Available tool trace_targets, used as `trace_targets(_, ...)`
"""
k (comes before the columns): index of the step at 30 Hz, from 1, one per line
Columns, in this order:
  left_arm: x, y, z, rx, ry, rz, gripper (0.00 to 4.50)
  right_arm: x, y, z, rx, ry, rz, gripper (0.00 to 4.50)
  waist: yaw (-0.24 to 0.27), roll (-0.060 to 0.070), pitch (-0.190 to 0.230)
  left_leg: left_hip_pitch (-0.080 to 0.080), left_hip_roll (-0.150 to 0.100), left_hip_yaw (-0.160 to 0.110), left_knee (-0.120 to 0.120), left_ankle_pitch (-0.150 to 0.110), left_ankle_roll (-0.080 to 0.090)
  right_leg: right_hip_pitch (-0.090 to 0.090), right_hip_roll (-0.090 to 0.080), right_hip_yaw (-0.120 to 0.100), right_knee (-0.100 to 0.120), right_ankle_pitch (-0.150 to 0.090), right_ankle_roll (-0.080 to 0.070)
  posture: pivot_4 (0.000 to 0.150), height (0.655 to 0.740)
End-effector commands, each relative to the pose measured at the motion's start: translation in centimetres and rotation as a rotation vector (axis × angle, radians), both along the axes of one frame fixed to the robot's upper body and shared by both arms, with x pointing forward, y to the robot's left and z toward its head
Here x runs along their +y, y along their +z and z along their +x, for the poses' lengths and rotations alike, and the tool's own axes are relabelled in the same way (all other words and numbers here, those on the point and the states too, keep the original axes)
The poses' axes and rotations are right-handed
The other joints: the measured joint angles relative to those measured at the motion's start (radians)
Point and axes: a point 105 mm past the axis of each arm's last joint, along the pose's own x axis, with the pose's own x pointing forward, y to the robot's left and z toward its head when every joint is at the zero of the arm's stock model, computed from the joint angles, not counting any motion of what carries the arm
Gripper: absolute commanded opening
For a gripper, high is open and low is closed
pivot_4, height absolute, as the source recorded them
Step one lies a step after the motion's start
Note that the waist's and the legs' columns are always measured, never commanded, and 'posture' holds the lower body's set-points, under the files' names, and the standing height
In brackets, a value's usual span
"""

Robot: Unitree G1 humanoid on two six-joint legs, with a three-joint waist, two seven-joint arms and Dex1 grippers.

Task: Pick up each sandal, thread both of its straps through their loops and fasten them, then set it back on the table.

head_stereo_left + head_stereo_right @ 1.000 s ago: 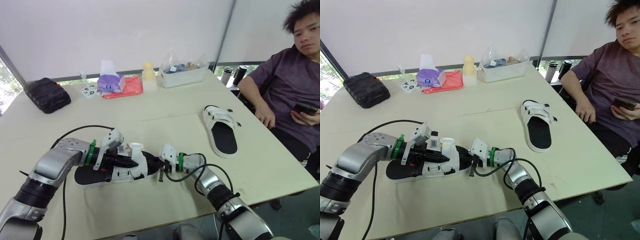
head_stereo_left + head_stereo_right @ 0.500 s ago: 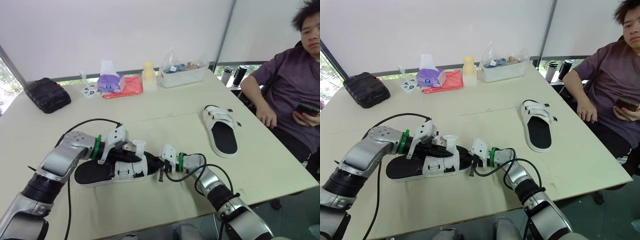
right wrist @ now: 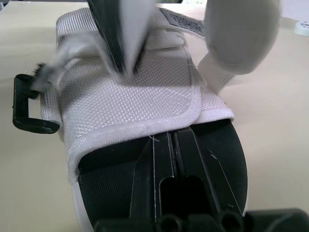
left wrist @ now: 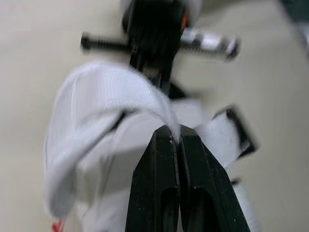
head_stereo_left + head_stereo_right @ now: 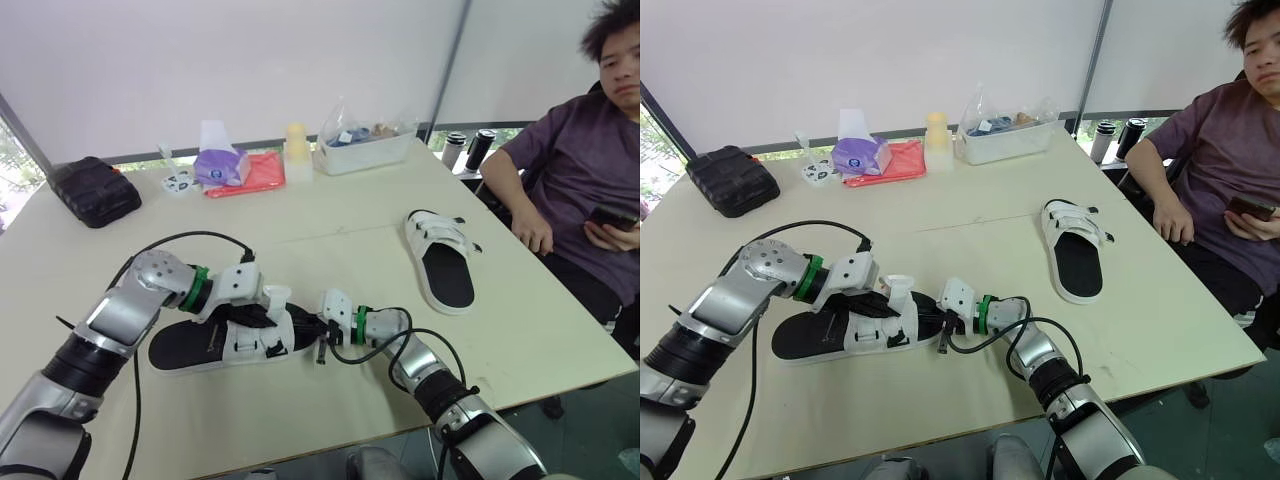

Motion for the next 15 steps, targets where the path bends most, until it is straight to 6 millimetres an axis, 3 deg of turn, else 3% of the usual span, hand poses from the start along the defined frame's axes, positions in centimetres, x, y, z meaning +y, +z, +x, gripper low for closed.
trace_targets(1,-0.1,-0.8,-0.6,0.012,-0.041,0.029,0.06,-3.9,-8.7,-1.9,0.261,-0.124,-0.255,0.0,0.0,0.0,0.0,0.0,0.001,0.0,0.0,0.0,0.0,0.0,0.0,0.0,0.0,0.0,0.0,0.15,0.74)
trace_targets(6,-2.2,1.1,-1.7,0.073,-0.07,-0.119,0.06,-3.9,-8.8,-2.0,0.263,-0.126,-0.254,0.0,0.0,0.0,0.0,0.0,0.001,0.0,-0.001,0.0,0.0,0.0,0.0,0.0,0.0,0.0,0.0,0.15,0.74)
trace_targets(14,-2.0,1.2,-2.0,0.079,-0.057,-0.1,0.06,-3.8,-8.7,-1.9,0.262,-0.127,-0.252,0.0,-0.001,-0.001,0.001,0.0,0.001,0.0,-0.001,0.0,0.0,0.0,0.001,0.0,0.0,0.0,0.0,0.15,0.74)
trace_targets(15,-1.9,1.2,-2.0,0.074,-0.047,-0.096,0.3,-3.8,-8.7,-1.9,0.262,-0.127,-0.253,0.0,-0.001,-0.001,0.001,0.0,0.001,0.0,-0.001,0.0,0.0,0.0,0.001,0.0,0.0,0.0,0.0,0.15,0.74)
